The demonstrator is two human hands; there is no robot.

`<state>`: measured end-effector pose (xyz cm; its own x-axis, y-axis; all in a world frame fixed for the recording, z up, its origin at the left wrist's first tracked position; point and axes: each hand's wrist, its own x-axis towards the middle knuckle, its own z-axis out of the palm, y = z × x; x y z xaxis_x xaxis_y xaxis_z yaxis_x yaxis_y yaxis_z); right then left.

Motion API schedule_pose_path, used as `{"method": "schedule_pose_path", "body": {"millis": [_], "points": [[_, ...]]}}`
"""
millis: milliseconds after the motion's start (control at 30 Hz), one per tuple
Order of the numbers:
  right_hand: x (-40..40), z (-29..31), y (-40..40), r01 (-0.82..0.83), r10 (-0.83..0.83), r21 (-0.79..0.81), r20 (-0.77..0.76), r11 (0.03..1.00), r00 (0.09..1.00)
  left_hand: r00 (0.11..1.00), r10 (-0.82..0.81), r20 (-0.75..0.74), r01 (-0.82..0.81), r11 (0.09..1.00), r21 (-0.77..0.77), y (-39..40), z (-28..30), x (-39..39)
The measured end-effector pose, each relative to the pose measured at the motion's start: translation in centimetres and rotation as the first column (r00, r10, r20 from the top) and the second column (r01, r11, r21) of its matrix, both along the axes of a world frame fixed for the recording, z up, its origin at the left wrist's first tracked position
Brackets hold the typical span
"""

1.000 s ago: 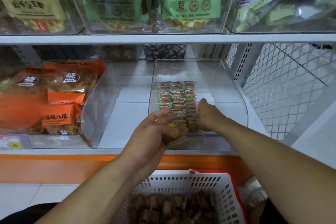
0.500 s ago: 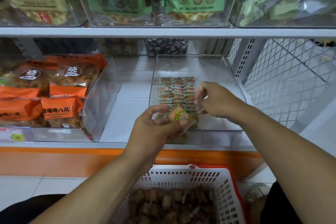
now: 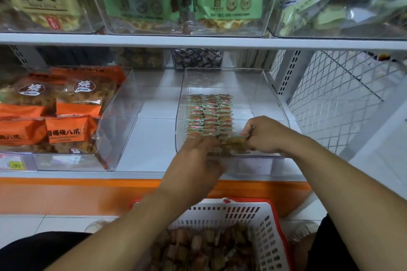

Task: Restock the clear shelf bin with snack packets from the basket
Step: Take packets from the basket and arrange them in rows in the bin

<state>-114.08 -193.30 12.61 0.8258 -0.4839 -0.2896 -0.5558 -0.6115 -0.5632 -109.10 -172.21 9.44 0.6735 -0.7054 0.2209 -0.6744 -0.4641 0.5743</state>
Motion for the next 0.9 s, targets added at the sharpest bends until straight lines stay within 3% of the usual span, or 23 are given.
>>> {"method": "schedule_pose_path", "body": {"millis": [100, 167, 433, 600, 667, 767, 833, 900], "points": [[1.6, -2.2, 0.4, -0.046, 0.042, -0.06, -0.062, 0.997, 0.997, 0.976, -0.097, 0.193, 0.035, 0.952, 0.303, 0.3, -1.2, -0.4], [2.6, -3.4, 0.6, -0.052, 0.042, -0.1, -0.095, 0.994, 0.995, 0.967, -0.118, 0.224, 0.028, 0.928, 0.37, 0.4, -1.6, -0.4], [4.5, -4.4, 0.9, -0.121, 0.078, -0.186, -0.221, 0.975, 0.972, 0.967, -0.149, 0.207, 0.069, 0.935, 0.348, 0.4, -1.5, 0.3], [3.5, -1.1, 1.7, -0.23, 0.095, -0.354, -0.358, 0.907, 0.929, 0.977, -0.084, 0.194, 0.067, 0.993, 0.096, 0.5, 0.6, 0.7], [2.7, 0.8, 2.0, -0.169, 0.059, -0.433, -0.255, 0.885, 0.965, 0.971, -0.012, 0.239, 0.018, 1.0, -0.022, 0.9, 1.5, 0.3], [0.8, 3.2, 3.3, -0.01, 0.101, -0.591, 0.121, 0.806, 0.987, 0.98, 0.01, 0.199, 0.003, 0.998, -0.065, 1.7, 1.7, -0.7], [-1.5, 3.9, 5.2, -0.059, 0.237, -0.557, 0.253, 0.828, 0.938, 0.998, -0.013, 0.066, 0.005, 0.992, 0.123, 2.3, 0.9, -1.3], [-4.1, 3.1, 7.7, -0.297, 0.357, -0.311, 0.155, 0.903, 0.921, 0.994, -0.077, -0.078, 0.103, 0.902, 0.419, 3.3, -0.9, -1.8]]}}
